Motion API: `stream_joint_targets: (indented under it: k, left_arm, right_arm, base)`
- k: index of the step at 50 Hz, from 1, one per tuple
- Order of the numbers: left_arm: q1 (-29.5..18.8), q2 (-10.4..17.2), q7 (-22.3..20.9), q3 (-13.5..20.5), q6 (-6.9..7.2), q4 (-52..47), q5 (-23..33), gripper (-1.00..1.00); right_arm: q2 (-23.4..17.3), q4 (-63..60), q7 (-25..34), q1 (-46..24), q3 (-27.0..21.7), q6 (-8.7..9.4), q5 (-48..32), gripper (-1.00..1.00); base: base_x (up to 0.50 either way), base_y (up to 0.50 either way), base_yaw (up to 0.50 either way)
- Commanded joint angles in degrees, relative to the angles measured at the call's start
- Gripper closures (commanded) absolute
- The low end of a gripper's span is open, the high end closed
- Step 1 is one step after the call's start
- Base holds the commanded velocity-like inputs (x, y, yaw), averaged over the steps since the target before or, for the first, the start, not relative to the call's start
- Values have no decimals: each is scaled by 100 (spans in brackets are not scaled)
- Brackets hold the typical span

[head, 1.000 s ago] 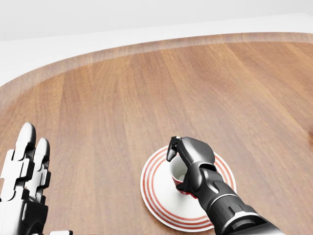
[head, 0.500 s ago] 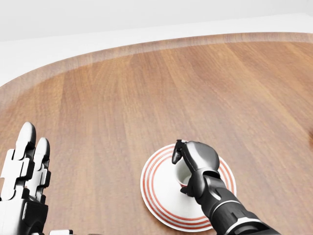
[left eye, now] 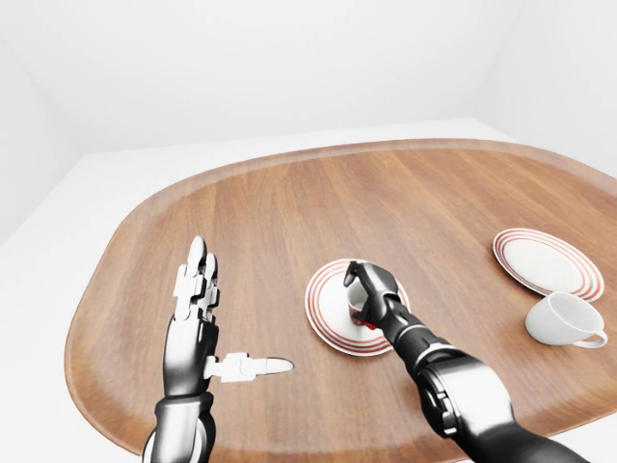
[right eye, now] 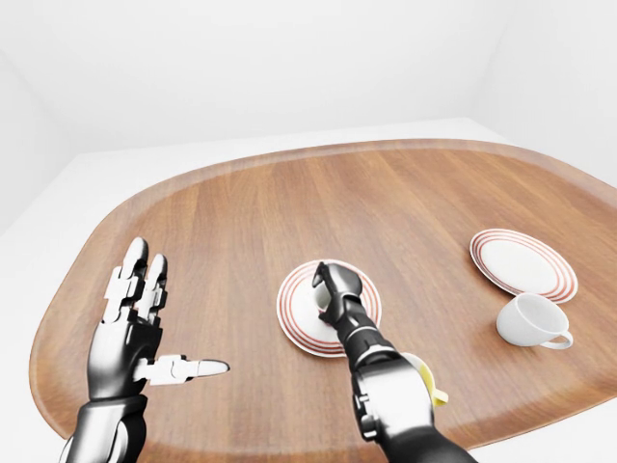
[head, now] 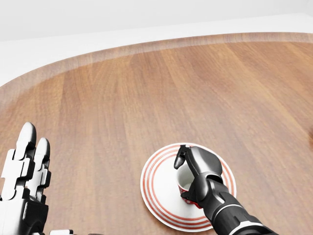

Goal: Put the red mug on the left plate.

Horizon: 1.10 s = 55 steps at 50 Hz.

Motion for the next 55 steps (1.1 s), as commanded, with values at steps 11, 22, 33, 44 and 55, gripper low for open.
stream_joint_targets:
  k: [11, 22, 33, 44, 55]
  left_arm:
    - [28, -6, 1, 15, 0, -9, -6, -100]
    - [45, -4, -2, 10, 0, -20, -4, -100]
    - [58, -5, -6, 24, 0, -54, -18, -100]
    - [81, -17, -8, 22, 0, -65, -4, -100]
    - [143, 0, 7, 0, 0, -106, -3, -100]
  right_arm:
    - [3, 9, 20, 10, 23, 0, -37, -100]
    - [12, 14, 79, 59, 31, 0, -89, -100]
    - [-2, -1, 222, 18, -16, 0, 5, -100]
    - [-427, -921, 1774, -1126, -468, 0, 2060, -100]
    - [-772, -5466, 3455, -99, -23, 1000, 3532, -100]
  base:
    - [0, 0, 0]
    - [0, 0, 0]
    - [0, 0, 0]
    - [0, 0, 0]
    - [0, 0, 0]
